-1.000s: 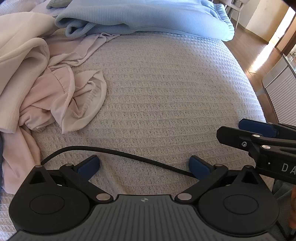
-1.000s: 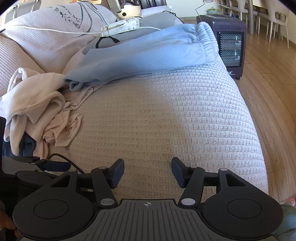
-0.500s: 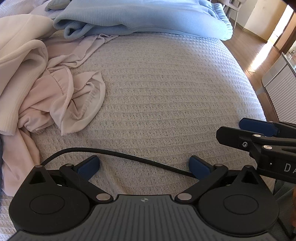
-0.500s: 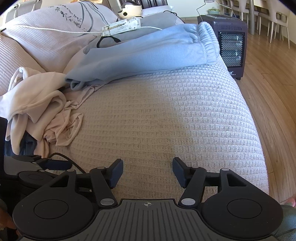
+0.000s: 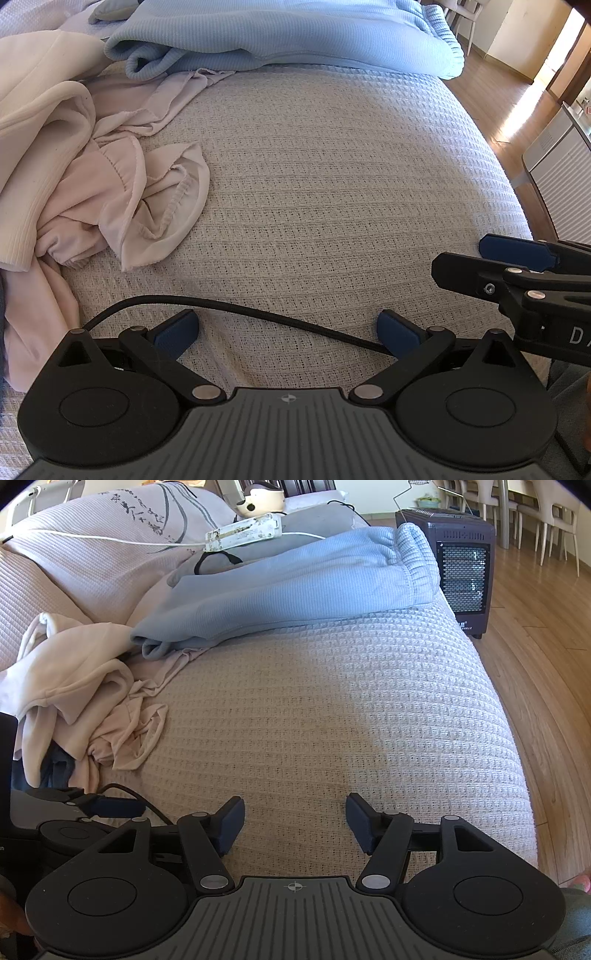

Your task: Fold clothes

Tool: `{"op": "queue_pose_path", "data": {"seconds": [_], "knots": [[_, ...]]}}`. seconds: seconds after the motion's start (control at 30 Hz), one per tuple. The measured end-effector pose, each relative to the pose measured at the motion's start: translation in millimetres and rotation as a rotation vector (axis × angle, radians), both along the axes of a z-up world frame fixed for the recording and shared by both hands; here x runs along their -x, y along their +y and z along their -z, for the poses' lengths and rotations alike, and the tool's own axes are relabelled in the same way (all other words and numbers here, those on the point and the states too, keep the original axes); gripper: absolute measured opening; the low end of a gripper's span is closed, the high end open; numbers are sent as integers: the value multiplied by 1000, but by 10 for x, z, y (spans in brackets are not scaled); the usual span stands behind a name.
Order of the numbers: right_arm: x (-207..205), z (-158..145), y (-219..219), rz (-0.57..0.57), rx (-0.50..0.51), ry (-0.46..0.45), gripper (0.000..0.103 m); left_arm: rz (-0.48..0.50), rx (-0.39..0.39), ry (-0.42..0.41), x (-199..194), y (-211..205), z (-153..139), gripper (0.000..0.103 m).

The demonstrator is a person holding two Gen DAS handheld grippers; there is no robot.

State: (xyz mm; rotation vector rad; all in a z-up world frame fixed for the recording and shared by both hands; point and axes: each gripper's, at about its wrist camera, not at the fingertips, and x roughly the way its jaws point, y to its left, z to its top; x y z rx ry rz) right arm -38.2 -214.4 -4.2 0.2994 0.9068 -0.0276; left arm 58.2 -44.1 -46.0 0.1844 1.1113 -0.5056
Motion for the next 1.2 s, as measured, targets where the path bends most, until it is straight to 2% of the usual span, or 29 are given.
{"op": "queue_pose_path", "data": {"seconds": [1.2], "knots": [[1, -3, 13, 1, -4, 0, 63, -1, -10, -4, 7, -19, -17, 103]]}}
